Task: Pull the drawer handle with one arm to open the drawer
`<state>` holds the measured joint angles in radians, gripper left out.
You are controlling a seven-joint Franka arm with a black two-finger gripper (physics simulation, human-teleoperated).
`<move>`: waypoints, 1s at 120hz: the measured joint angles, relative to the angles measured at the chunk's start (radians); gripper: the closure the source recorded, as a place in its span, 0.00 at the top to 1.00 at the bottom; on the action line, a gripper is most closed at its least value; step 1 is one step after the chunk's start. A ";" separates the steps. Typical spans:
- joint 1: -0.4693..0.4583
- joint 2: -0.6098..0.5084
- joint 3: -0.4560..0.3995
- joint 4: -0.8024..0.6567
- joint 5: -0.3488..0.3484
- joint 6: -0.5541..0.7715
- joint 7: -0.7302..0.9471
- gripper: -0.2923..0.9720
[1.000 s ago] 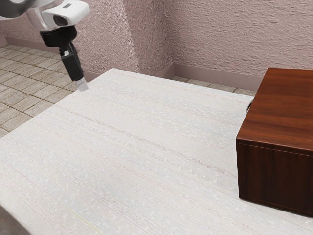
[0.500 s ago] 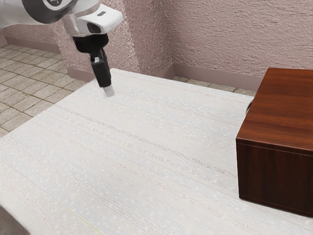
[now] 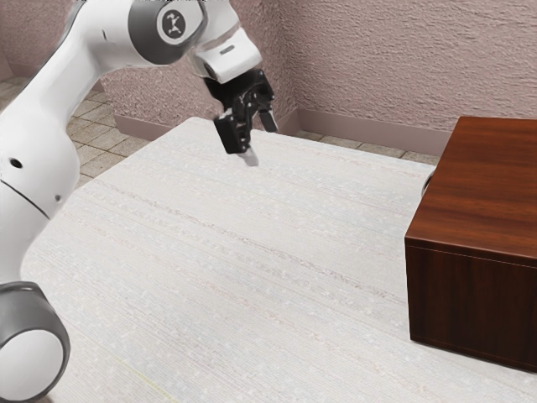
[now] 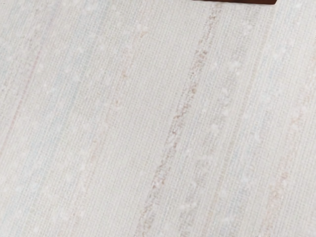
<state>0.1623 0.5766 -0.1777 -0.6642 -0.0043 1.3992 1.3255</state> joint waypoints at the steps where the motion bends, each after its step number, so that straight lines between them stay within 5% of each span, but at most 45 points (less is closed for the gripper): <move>1: 0.001 0.000 -0.001 -0.002 0.001 0.003 0.010 0.77; 14: 0.004 0.014 -0.027 -0.015 0.007 0.035 0.130 0.77; 26: 0.065 0.064 -0.201 -0.013 0.001 0.087 0.293 0.77; 63: 0.179 0.166 -0.545 -0.008 -0.019 0.243 0.826 0.71; 88: 0.195 0.216 -0.594 0.010 -0.029 0.318 1.117 0.65; 120: 0.179 0.299 -0.649 0.043 -0.026 0.362 1.375 0.43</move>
<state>0.3412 0.8760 -0.8268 -0.6213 -0.0298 1.7607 2.7009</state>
